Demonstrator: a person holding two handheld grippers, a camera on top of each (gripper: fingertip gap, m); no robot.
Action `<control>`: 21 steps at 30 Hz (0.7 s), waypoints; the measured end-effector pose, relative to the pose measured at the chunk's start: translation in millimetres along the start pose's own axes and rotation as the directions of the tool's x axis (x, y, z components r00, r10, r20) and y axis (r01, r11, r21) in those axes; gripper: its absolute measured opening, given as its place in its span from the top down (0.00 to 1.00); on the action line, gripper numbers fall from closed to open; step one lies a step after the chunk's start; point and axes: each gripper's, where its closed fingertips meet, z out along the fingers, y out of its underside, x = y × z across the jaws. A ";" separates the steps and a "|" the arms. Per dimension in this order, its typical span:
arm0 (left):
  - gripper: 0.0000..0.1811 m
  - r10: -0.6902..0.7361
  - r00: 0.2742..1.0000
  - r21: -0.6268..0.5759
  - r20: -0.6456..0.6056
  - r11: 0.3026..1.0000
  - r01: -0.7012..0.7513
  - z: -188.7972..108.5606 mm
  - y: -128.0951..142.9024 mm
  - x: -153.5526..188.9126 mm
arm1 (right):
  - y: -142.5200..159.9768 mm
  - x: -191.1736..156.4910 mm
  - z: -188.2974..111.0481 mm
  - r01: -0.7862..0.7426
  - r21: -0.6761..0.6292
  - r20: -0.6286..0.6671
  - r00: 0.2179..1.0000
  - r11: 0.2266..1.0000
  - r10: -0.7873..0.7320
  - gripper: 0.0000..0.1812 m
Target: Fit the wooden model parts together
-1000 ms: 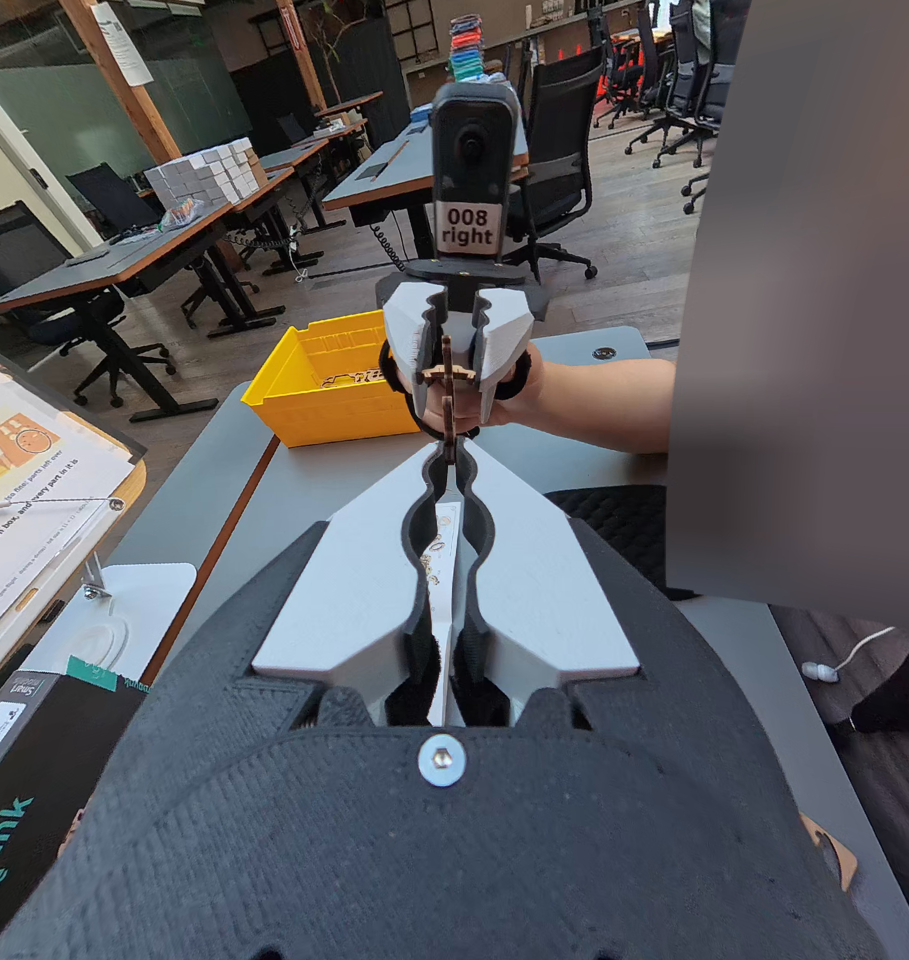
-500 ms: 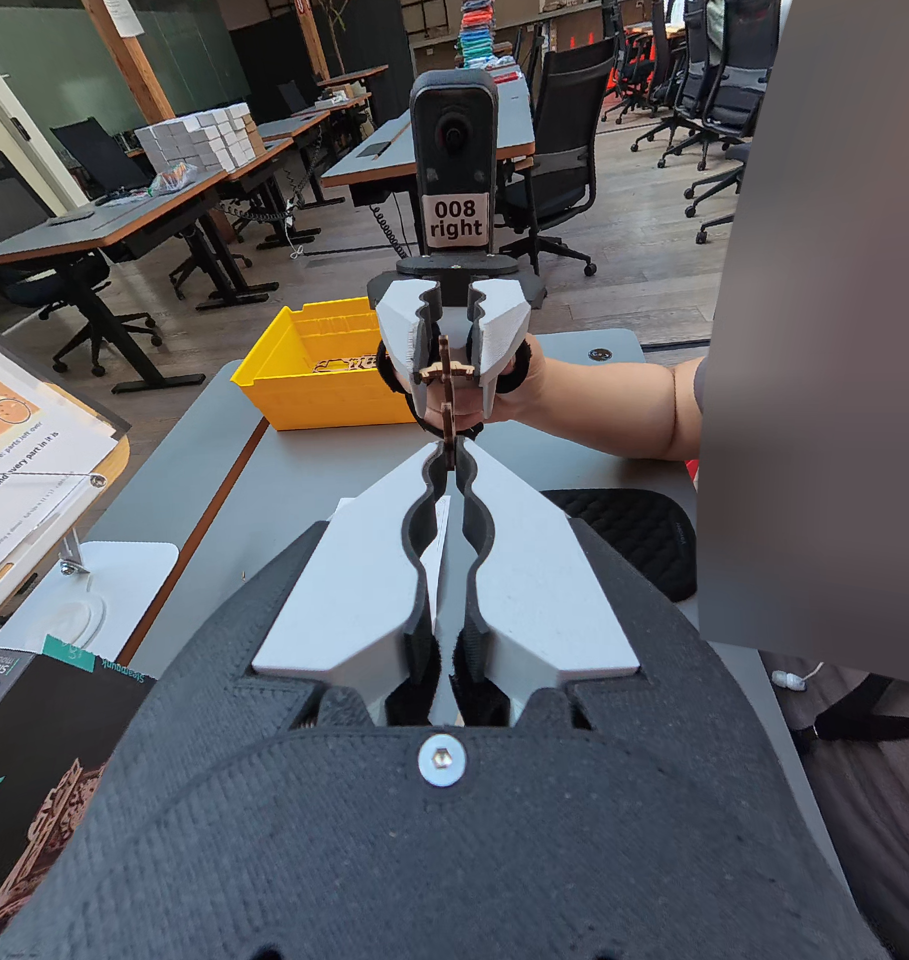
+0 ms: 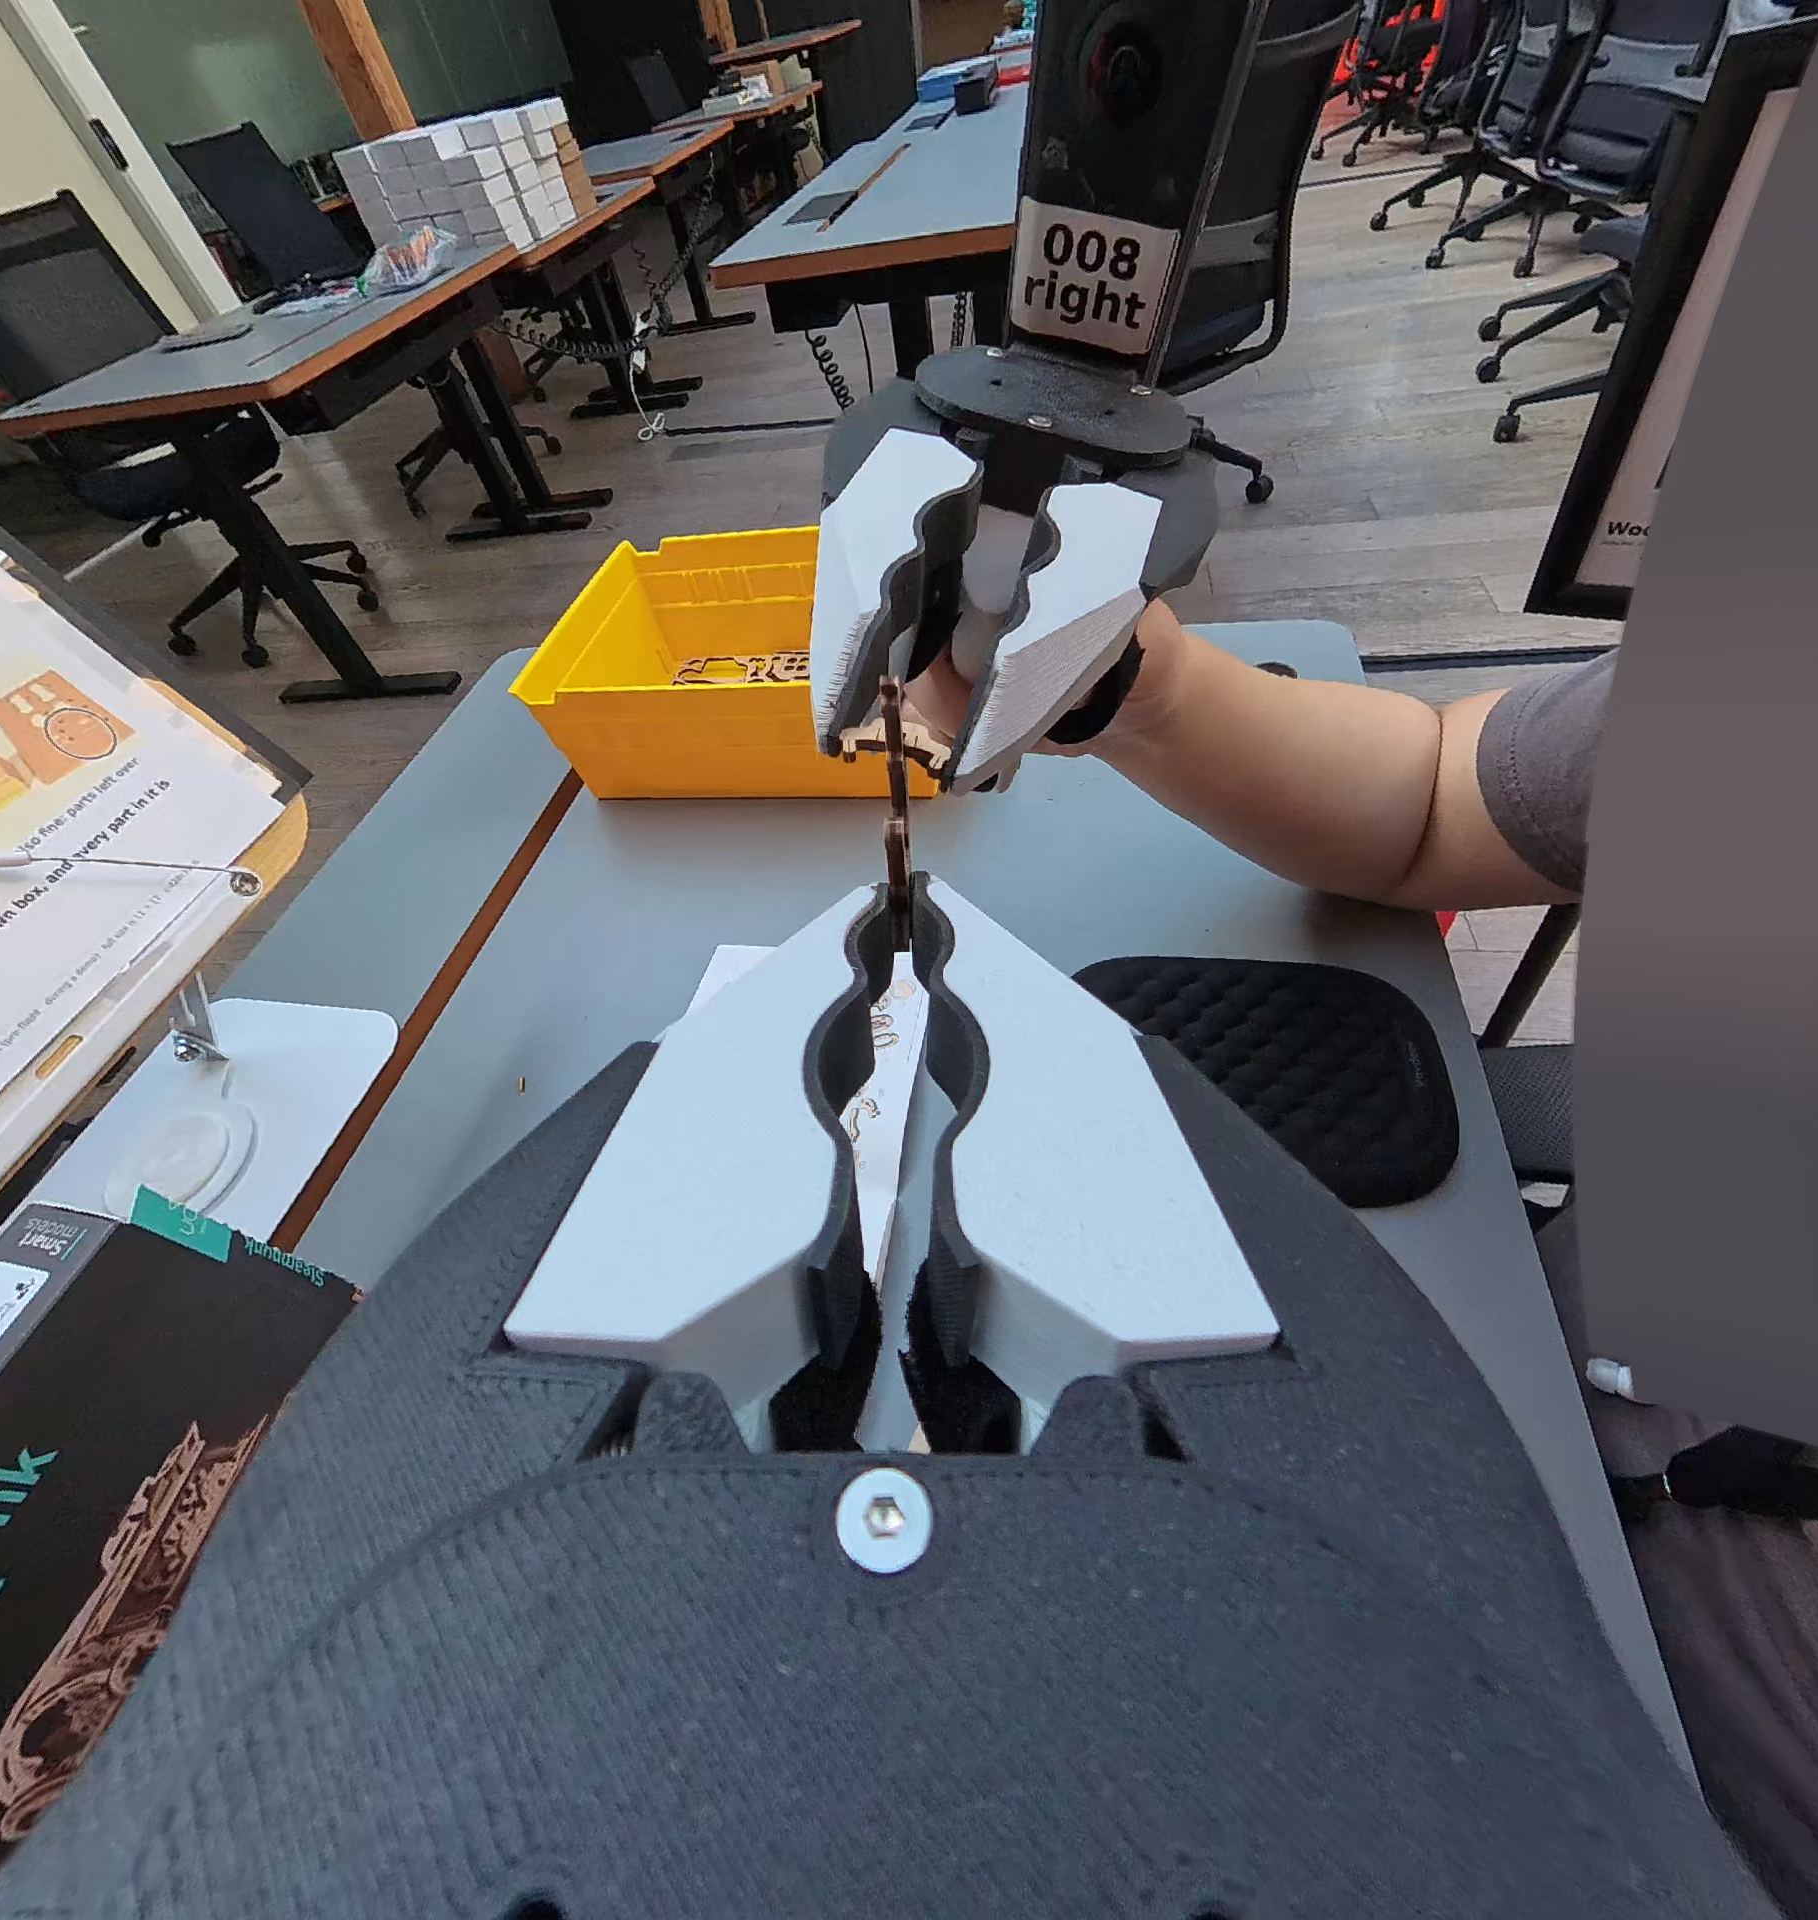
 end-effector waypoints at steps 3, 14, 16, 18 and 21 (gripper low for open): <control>1.00 0.044 0.999 0.054 -0.007 0.998 -0.044 1.6 -7.2 4.2 | -7.6 -4.5 -3.5 -0.049 0.033 0.047 0.998 0.998 0.047 0.90; 1.00 -0.002 0.998 0.148 -0.055 0.989 0.010 11.8 -12.7 2.3 | -8.5 0.3 -9.9 -0.152 0.108 0.132 0.982 0.982 0.138 0.90; 1.00 0.002 0.999 0.178 -0.050 0.984 0.007 9.3 -17.7 2.3 | -11.4 0.6 -13.2 -0.160 0.127 0.145 0.979 0.979 0.141 0.90; 1.00 0.008 0.999 0.209 -0.048 0.978 0.002 6.3 -22.6 3.1 | -12.9 1.5 -15.6 -0.173 0.145 0.159 0.976 0.974 0.150 0.90; 0.99 0.024 0.998 0.235 -0.054 0.972 -0.010 4.8 -26.4 5.8 | -14.9 0.5 -16.0 -0.187 0.176 0.178 0.972 0.967 0.156 0.90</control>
